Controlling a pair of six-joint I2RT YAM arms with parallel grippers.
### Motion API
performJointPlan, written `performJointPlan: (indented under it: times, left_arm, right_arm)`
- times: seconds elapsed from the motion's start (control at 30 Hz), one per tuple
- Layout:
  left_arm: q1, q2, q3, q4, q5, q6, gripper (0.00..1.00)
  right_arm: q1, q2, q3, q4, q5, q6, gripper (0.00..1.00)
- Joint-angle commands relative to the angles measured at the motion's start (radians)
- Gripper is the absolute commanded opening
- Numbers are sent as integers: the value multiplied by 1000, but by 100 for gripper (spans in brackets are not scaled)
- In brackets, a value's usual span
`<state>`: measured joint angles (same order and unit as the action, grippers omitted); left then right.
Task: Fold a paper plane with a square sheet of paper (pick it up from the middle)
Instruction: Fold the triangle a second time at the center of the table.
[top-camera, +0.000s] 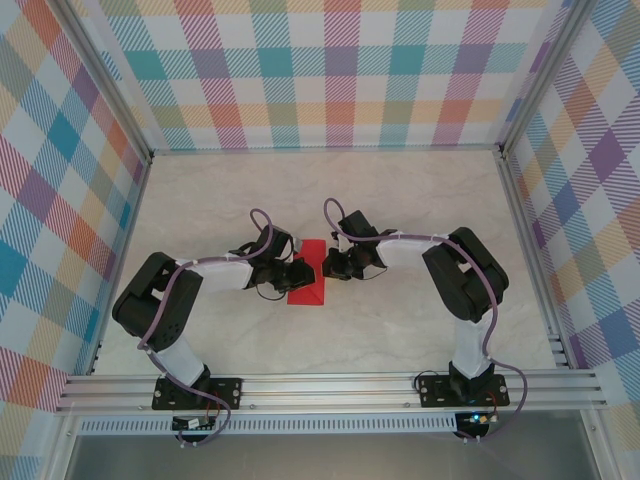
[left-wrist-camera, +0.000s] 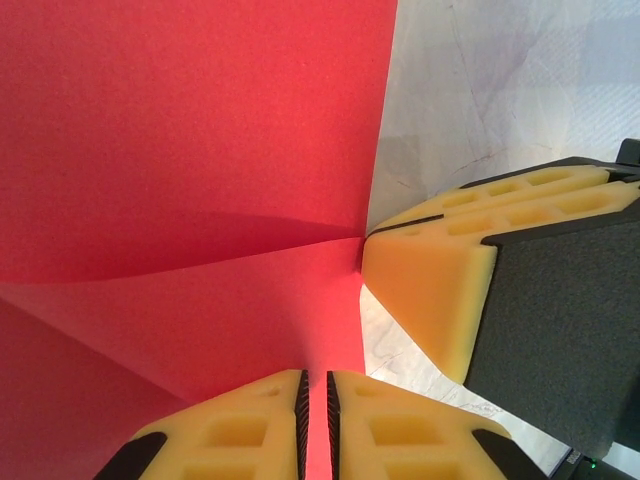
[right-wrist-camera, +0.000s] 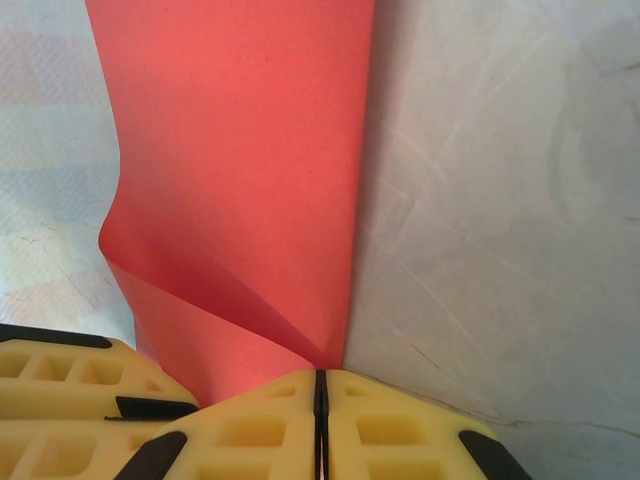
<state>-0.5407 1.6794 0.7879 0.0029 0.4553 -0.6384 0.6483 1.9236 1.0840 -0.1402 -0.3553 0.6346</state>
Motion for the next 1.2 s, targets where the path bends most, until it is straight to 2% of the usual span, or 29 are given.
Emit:
performJointPlan:
  times: [0.0,0.8,1.17]
  left_arm:
    - [5,19,17,3,15,-5,16]
    - [5,49,19,-35,-43,-8,13]
    - [5,59,31,-60,-72,-36,12]
  right_arm:
    - [2,23,23,-14,9,-15,10]
    - [2,50,54,-34,1,-17,13]
    - [2,-44,26,-31,32,7,19]
